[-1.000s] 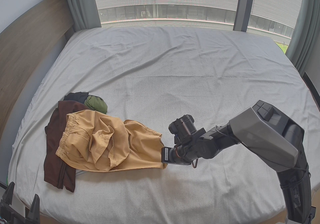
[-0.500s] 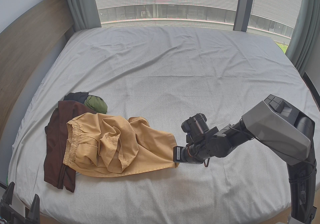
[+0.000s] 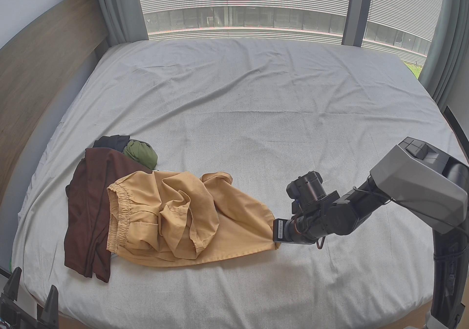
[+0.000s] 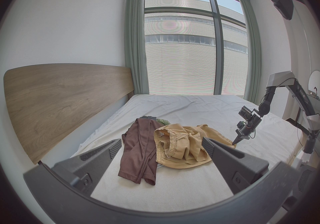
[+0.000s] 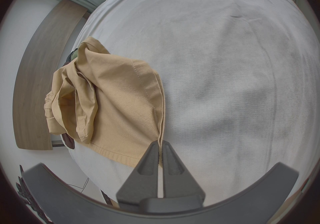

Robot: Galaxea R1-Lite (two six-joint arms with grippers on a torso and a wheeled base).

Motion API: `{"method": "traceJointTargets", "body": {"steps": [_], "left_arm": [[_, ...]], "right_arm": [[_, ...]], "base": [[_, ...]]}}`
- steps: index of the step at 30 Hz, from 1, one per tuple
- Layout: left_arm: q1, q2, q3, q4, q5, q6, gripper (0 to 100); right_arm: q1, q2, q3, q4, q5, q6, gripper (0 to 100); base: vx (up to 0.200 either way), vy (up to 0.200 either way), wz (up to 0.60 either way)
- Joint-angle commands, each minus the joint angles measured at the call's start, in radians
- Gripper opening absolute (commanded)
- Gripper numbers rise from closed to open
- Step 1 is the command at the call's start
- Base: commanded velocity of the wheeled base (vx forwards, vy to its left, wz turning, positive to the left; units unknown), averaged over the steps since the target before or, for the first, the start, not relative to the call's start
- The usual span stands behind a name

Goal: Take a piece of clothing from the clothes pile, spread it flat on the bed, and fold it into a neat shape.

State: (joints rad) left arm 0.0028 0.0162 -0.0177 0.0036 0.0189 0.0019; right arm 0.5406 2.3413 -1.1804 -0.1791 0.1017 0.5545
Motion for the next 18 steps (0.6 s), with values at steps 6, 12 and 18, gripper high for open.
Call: {"method": "traceJointTargets", "body": {"steps": [6, 12, 18], "left_arm": [[0.0, -0.013, 0.018, 0.001, -0.001, 0.001, 100], [0.002, -0.013, 0.018, -0.001, -0.001, 0.001, 100], [0.002, -0.013, 0.018, 0.001, -0.001, 0.003, 100]], "right_arm": [[-0.08, -0.062, 0.15, -0.085, -0.002, -0.033, 0], [-0.117, -0.096, 0.225, -0.12, -0.002, -0.044, 0], [-0.149, -0.12, 0.311, -0.175, -0.002, -0.062, 0]], "base": [[0.0, 0.0, 0.0], [0.0, 0.0, 0.0], [0.0, 0.0, 0.0]]}}
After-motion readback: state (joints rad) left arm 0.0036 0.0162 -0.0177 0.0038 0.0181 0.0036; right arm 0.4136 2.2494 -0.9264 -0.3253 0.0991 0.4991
